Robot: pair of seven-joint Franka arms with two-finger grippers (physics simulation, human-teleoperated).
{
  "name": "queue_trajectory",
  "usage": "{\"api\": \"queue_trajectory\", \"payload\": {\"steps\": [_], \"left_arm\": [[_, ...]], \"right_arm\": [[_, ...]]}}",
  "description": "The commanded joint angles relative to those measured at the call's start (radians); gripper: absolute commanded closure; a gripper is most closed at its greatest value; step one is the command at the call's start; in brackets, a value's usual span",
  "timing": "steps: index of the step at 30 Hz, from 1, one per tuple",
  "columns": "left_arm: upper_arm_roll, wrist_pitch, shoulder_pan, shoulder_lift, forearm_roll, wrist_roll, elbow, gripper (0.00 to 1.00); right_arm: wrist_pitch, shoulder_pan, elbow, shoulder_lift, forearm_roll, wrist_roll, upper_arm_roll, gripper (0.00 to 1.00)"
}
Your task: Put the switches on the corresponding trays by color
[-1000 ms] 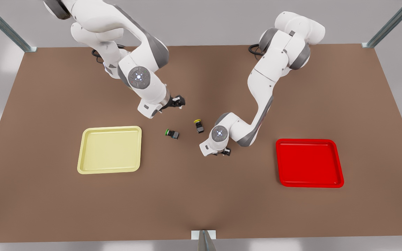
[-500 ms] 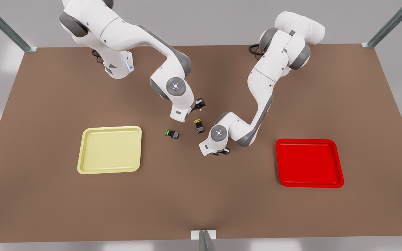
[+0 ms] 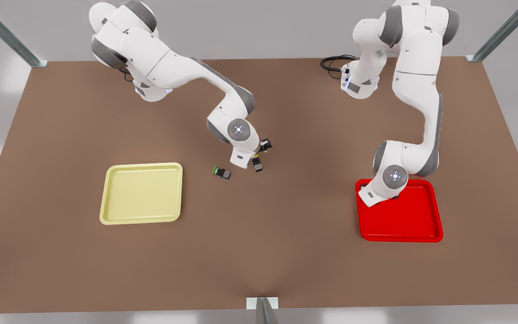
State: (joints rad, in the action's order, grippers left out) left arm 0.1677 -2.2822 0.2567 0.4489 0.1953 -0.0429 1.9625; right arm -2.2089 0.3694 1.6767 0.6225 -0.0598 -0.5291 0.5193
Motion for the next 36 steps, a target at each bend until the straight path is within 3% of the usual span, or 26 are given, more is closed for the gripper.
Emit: {"api": "queue_trajectory", "payload": {"steps": [1, 2, 3, 5, 8, 14, 17, 18, 19, 20, 21, 23, 25, 29, 36], "left_arm": [[0.012, -0.021, 0.001, -0.007, -0.033, -0.014, 0.019, 0.46], [0.045, -0.074, 0.001, -0.012, -0.033, -0.051, 0.078, 0.46], [0.088, -0.134, 0.001, -0.012, -0.033, -0.058, 0.125, 0.39], [0.093, -0.206, -0.030, 0.034, -0.033, -0.061, 0.107, 0.01], [0.095, -0.208, -0.043, 0.071, -0.033, -0.060, 0.059, 0.00], [0.096, -0.139, -0.048, -0.013, -0.077, 0.001, -0.044, 0.00], [-0.037, 0.120, -0.076, -0.208, -0.178, -0.061, -0.112, 0.00], [-0.065, 0.482, -0.091, -0.200, -0.276, -0.134, -0.350, 0.00], [-0.089, 0.673, -0.096, -0.205, -0.272, -0.120, -0.481, 0.00], [-0.149, 0.777, -0.091, -0.242, -0.219, -0.023, -0.516, 0.00], [-0.211, 0.783, -0.082, -0.334, -0.163, 0.035, -0.452, 0.00], [-0.131, 0.711, -0.027, -0.481, -0.163, 0.018, -0.263, 0.00], [-0.136, 0.690, -0.066, -0.473, -0.169, 0.018, -0.277, 0.00], [-0.172, 0.820, -0.120, -0.269, -0.174, 0.015, -0.556, 0.00], [-0.185, 0.790, -0.134, -0.251, -0.171, 0.017, -0.579, 0.00]], "right_arm": [[0.000, 0.000, -0.005, 0.003, 0.000, -0.002, 0.001, 0.00], [0.003, 0.000, -0.017, 0.016, -0.002, -0.002, -0.001, 0.00], [0.008, -0.001, -0.025, 0.020, -0.006, 0.000, -0.004, 0.00], [0.003, -0.001, -0.052, 0.040, -0.006, 0.000, -0.022, 0.00], [-0.002, 0.000, -0.054, 0.066, -0.018, -0.002, -0.032, 0.00], [-0.003, 0.005, -0.078, 0.126, -0.058, 0.000, -0.038, 0.00], [0.000, 0.034, -0.101, 0.137, -0.097, -0.031, -0.045, 0.00], [0.000, 0.034, -0.097, 0.135, -0.097, -0.032, -0.045, 0.00], [0.000, 0.034, -0.095, 0.135, -0.097, -0.032, -0.045, 0.00], [0.000, 0.034, -0.094, 0.137, -0.097, -0.032, -0.045, 0.00], [0.000, 0.036, -0.092, 0.138, -0.097, -0.032, -0.045, 0.00], [-0.002, 0.036, -0.098, 0.149, -0.100, -0.031, -0.045, 0.00], [-0.003, 0.043, -0.100, 0.157, -0.110, -0.031, -0.045, 0.00], [-0.003, 0.043, -0.103, 0.181, -0.132, -0.028, -0.045, 0.00], [-0.021, 0.043, -0.103, 0.183, -0.147, -0.032, -0.044, 0.00]]}}
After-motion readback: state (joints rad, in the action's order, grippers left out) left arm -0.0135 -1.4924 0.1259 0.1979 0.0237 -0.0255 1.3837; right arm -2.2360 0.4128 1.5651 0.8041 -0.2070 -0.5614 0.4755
